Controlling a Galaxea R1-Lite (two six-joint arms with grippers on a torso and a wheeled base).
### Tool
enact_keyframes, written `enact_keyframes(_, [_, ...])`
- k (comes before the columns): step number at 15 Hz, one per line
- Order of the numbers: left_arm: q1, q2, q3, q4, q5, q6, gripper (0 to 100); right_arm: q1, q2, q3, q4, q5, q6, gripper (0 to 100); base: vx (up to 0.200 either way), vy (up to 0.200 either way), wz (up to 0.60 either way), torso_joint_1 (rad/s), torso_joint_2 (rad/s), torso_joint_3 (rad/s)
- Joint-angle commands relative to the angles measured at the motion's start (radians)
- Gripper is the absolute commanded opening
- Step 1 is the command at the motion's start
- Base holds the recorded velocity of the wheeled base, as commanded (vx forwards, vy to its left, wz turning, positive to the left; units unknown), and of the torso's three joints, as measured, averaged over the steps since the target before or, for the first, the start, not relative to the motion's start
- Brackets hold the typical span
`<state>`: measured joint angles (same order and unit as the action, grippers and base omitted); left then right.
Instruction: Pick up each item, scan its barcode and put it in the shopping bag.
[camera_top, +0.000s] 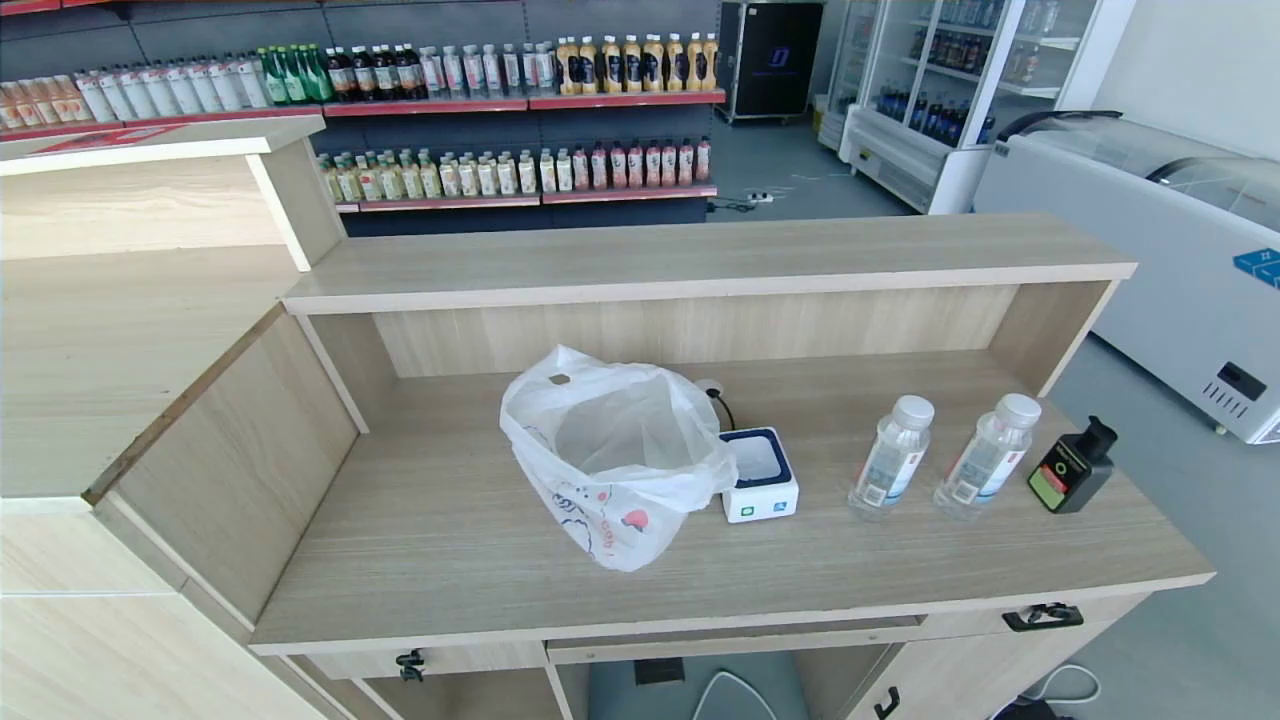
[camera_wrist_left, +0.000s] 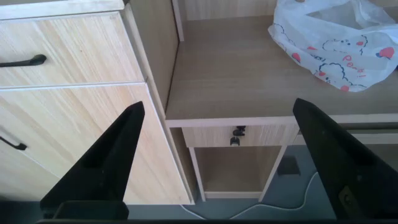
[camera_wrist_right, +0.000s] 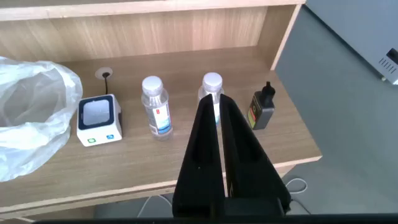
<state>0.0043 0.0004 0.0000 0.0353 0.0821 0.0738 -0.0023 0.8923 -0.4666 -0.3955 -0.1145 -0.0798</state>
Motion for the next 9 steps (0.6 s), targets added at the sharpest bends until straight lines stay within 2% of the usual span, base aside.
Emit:
enact_keyframes(1, [0.000,0.000,0.000,0.000,0.001,0.000,100,-0.024,0.254,-0.041,-0.071,0.013,-0.029,0,0.000,0.000,0.00,0.000,0.00,0.000])
enact_keyframes(3, [0.000,0.000,0.000,0.000,0.001,0.000,100,-0.024,0.293,-0.056,-0.075,0.035,-0.041,0,0.000,0.000,0.00,0.000,0.00,0.000])
enact_keyframes(4, [0.000,0.000,0.000,0.000,0.001,0.000,100,-0.025,0.316,-0.055,-0.097,0.098,-0.040,100,0.000,0.000,0.00,0.000,0.00,0.000])
enact_keyframes(6, [0.000,0.000,0.000,0.000,0.001,0.000,100,-0.064,0.361,-0.052,-0.120,0.170,-0.041,100,0.000,0.000,0.00,0.000,0.00,0.000])
enact_keyframes(9, [0.000,0.000,0.000,0.000,0.001,0.000,100,-0.249,0.565,-0.055,-0.241,0.292,-0.100,100,0.000,0.000,0.00,0.000,0.00,0.000])
